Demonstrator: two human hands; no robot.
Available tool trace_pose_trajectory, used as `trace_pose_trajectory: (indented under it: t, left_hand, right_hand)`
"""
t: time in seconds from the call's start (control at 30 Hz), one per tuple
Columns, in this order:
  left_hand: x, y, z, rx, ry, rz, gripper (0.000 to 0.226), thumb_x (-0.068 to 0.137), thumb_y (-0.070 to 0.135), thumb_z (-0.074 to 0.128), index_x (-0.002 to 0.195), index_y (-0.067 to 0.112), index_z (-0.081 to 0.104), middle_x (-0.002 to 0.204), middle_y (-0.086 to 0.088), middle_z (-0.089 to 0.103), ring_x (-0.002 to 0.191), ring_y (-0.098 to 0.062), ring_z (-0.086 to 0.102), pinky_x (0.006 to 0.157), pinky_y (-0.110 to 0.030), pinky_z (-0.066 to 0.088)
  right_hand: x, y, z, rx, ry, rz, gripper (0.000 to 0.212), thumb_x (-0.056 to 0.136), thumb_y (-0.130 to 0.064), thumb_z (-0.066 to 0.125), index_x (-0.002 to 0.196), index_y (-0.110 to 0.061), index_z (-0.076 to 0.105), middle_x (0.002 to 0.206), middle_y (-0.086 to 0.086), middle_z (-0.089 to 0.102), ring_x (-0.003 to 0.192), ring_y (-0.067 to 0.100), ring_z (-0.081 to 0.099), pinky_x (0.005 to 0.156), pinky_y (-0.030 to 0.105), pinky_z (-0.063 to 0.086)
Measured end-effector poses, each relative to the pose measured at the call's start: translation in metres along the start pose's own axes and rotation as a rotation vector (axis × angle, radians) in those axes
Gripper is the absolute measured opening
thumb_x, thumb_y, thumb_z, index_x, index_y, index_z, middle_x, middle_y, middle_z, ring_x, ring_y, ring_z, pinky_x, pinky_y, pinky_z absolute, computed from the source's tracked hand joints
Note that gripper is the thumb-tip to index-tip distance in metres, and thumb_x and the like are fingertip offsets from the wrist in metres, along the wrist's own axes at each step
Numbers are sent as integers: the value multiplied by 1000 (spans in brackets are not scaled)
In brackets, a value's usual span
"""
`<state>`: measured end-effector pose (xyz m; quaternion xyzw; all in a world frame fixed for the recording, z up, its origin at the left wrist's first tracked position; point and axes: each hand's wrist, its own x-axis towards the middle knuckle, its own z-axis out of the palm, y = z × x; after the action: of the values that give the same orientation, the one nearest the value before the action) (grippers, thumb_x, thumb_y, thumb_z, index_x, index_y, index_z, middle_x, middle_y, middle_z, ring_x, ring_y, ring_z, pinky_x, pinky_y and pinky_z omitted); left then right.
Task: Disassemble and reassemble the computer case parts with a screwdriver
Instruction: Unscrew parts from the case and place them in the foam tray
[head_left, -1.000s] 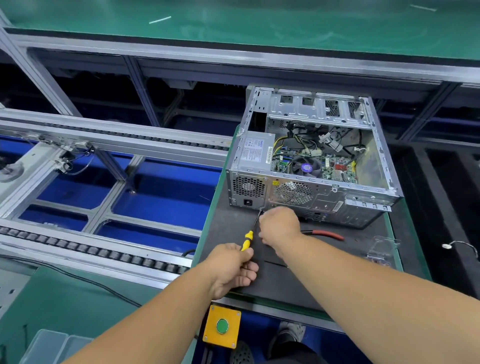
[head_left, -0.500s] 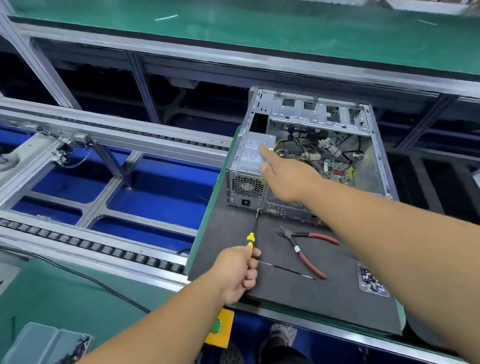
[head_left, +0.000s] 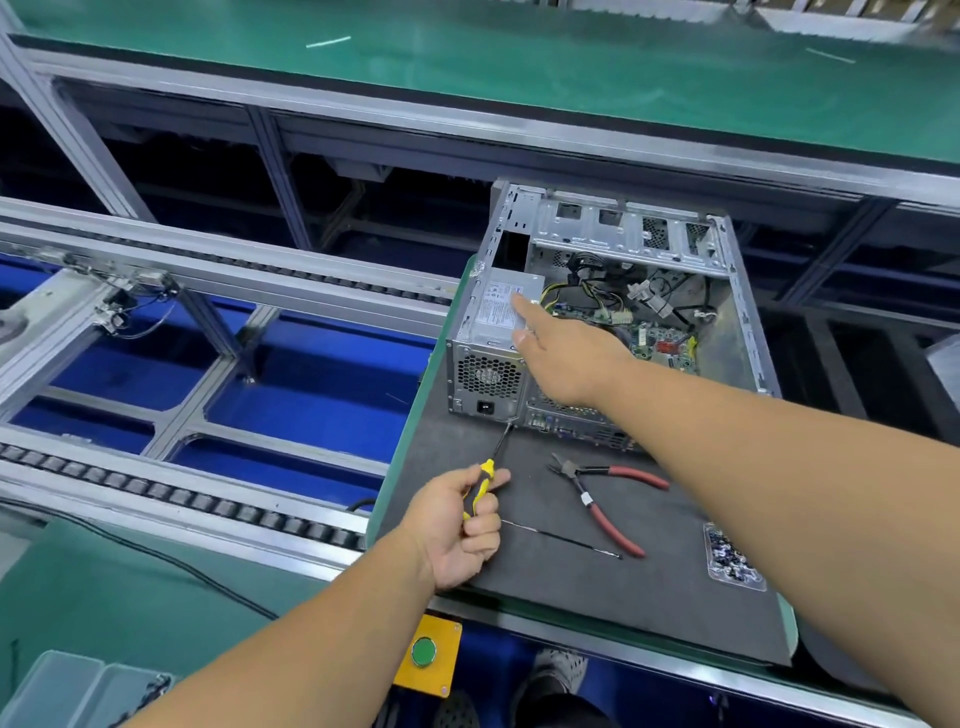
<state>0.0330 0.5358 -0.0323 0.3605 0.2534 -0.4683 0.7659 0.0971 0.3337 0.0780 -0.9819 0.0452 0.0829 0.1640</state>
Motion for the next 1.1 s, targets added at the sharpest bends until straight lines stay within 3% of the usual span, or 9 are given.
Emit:
trace_pose_trajectory:
  t: [0.13, 0.27, 0.33, 0.4, 0.57, 0.73, 0.83, 1.03, 1.1]
  left_hand:
    - [9, -8, 7, 103, 63, 93, 22, 108, 25, 43, 111, 10, 60, 59, 1, 32, 38, -9, 20, 37, -19, 12]
    - [14, -22, 12, 1082, 466, 496, 15, 107, 28, 45, 103, 16, 53, 76, 1, 54, 66, -23, 50, 54, -32, 30]
    - [13, -26, 15, 1353, 578, 584, 10, 104, 28, 47, 101, 19, 48, 86, -1, 59, 80, -28, 56, 57, -34, 31]
    - [15, -27, 14, 1250, 529, 580, 7, 103, 26, 50, 102, 19, 50, 87, -1, 61, 77, -25, 57, 59, -33, 34]
    - [16, -12, 17, 297, 227, 191, 5, 101, 17, 54, 103, 17, 59, 60, -1, 49, 43, -11, 32, 37, -17, 16]
    - [16, -9, 14, -111, -24, 15, 24, 106, 26, 44, 113, 14, 64, 61, 3, 37, 38, -8, 26, 30, -18, 14]
    - [21, -14, 16, -16, 45, 77, 26, 107, 24, 41, 115, 13, 63, 59, 3, 37, 40, -9, 24, 34, -17, 14]
    - [28, -24, 22, 1064, 513, 546, 17, 105, 28, 48, 99, 20, 61, 83, 2, 63, 68, -12, 53, 60, -28, 40]
    - [28, -25, 22, 1002, 481, 519, 16, 104, 28, 48, 96, 20, 59, 76, 4, 59, 62, -12, 49, 55, -27, 36]
  right_hand:
    - [2, 1, 1, -6, 6, -5, 60, 107, -54, 19, 163, -42, 2, 147, 12, 58, 120, 35, 61, 84, 41, 45]
    - [5, 2, 2, -9, 11, -9, 59, 108, -51, 19, 164, -39, 4, 138, 13, 63, 115, 34, 61, 81, 40, 42]
    - [4, 2, 2, -5, 12, -10, 59, 108, -52, 19, 164, -40, 4, 137, 13, 63, 113, 34, 62, 79, 40, 41]
    - [4, 3, 2, 7, 15, -13, 60, 107, -53, 19, 164, -40, 4, 142, 11, 62, 114, 33, 62, 81, 40, 43]
    - [5, 4, 3, 18, 18, -17, 60, 107, -55, 18, 163, -41, 4, 144, 10, 61, 117, 33, 62, 83, 39, 44]
    - [6, 5, 4, 30, 24, -23, 60, 107, -54, 19, 164, -39, 5, 139, 10, 64, 116, 33, 62, 82, 38, 42]
    - [6, 5, 3, 28, 25, -25, 60, 107, -53, 20, 164, -40, 5, 144, 9, 60, 118, 34, 61, 84, 39, 43]
    - [7, 6, 4, 27, 20, -24, 60, 107, -53, 19, 164, -40, 5, 135, 10, 65, 113, 33, 62, 79, 37, 40]
    - [6, 5, 3, 28, 17, -24, 60, 107, -53, 19, 164, -40, 5, 136, 10, 65, 116, 33, 61, 80, 38, 41]
